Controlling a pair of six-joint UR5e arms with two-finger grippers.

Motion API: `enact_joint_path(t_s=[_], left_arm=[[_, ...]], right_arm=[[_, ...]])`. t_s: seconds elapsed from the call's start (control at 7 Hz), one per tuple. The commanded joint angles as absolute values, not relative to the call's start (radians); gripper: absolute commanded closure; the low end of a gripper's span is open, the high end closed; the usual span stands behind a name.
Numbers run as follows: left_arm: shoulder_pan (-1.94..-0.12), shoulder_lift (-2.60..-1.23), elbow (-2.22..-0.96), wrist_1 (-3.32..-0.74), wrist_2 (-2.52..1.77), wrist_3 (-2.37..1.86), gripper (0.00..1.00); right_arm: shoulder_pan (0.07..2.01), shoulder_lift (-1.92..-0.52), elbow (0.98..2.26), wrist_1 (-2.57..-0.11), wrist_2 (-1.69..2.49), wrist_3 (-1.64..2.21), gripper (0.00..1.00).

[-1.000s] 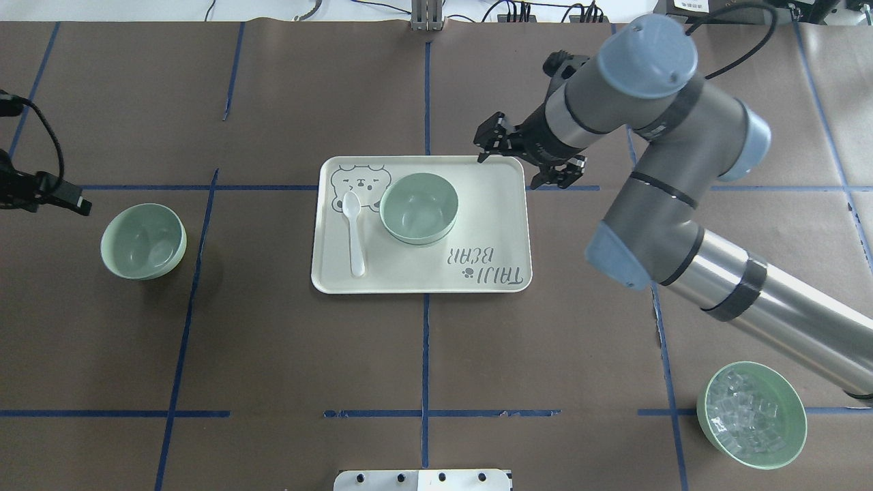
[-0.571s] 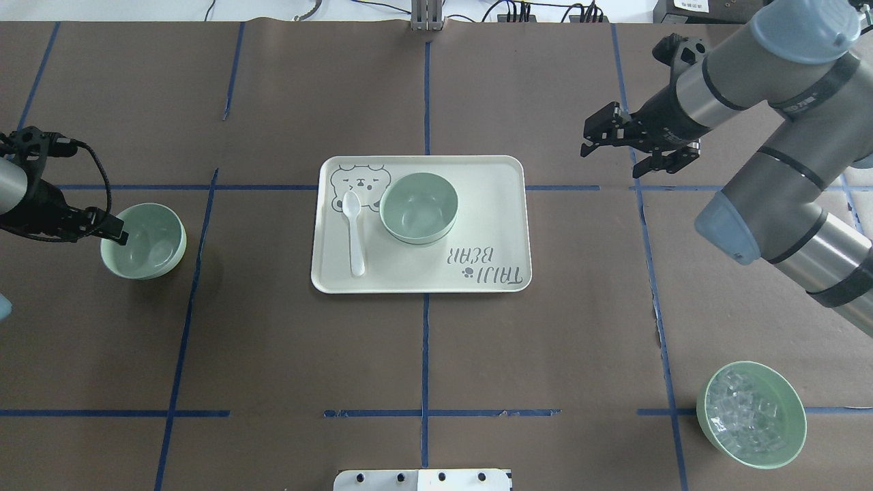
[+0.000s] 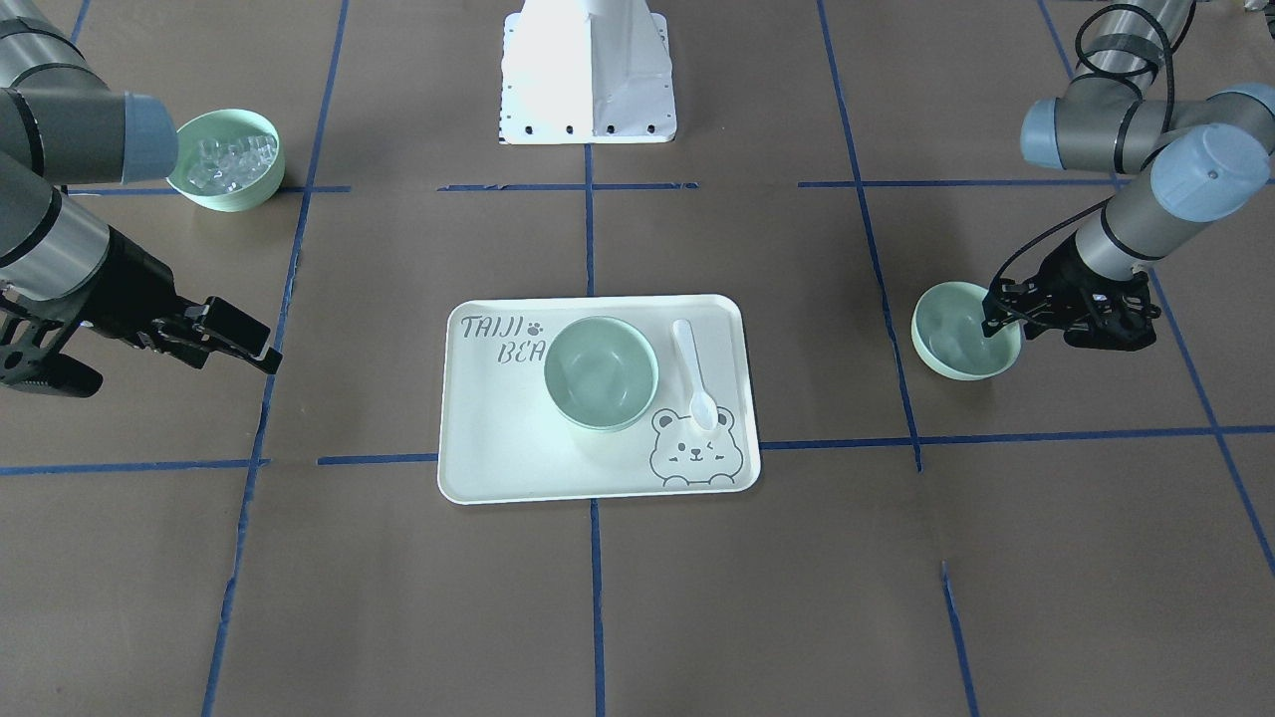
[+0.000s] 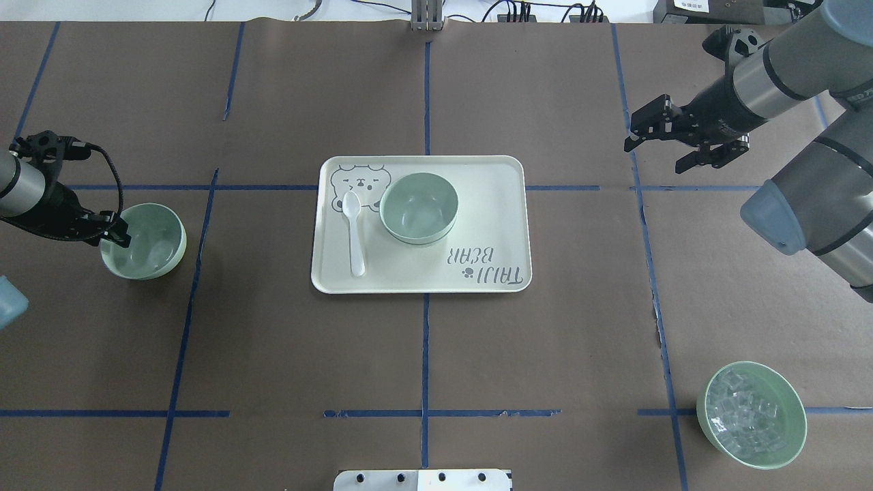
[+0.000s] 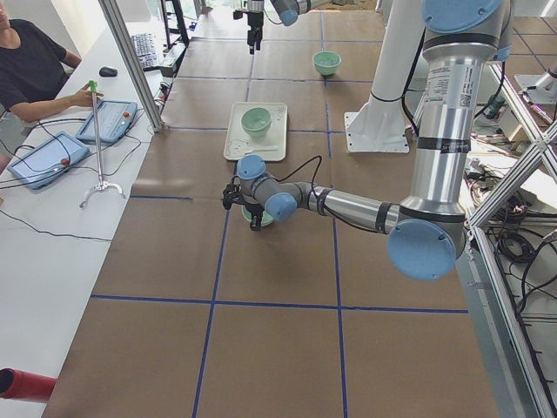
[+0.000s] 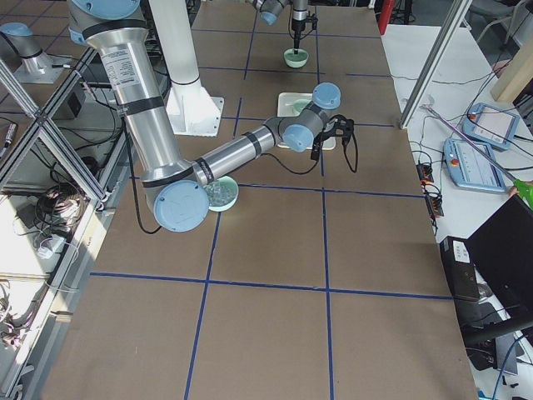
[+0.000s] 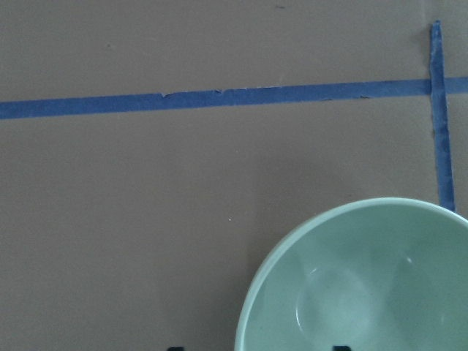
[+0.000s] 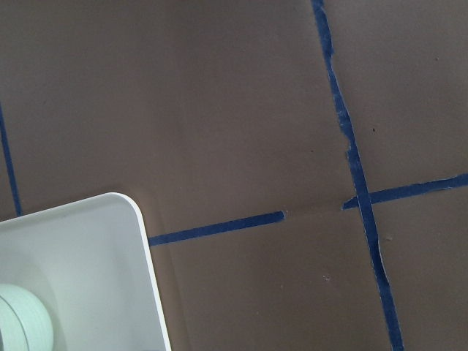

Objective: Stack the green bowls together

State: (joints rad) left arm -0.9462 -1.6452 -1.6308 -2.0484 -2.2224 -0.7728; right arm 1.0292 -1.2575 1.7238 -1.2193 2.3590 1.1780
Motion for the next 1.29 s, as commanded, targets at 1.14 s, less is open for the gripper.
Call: enact_joint_path(t_s=[1.14], left_arm=[[-0.695, -2.275, -1.536, -1.890, -2.188, -1.344, 1.00]], right_arm=[[1.080, -1.425, 1.741, -1.215, 2.315, 0.884, 0.00]])
